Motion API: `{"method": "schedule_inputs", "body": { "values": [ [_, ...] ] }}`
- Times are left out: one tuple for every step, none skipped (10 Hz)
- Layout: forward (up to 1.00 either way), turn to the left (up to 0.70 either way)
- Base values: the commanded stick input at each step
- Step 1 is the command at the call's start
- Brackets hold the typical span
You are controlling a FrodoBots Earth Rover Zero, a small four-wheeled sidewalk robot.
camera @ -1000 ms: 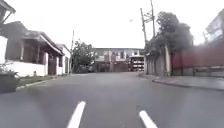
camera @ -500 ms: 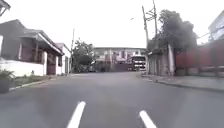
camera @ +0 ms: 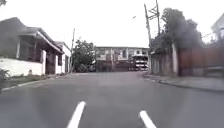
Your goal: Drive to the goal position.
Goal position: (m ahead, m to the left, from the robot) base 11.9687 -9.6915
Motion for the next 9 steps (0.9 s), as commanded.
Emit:
{"method": "schedule_inputs", "body": {
  "values": [
    [0.7,0.0],
    [0.7,0.0],
    [0.7,0.0],
    [0.7,0.0],
    [0.7,0.0],
    [0.7,0.0],
    [0.7,0.0],
    [0.7,0.0],
    [0.7,0.0]
  ]
}}
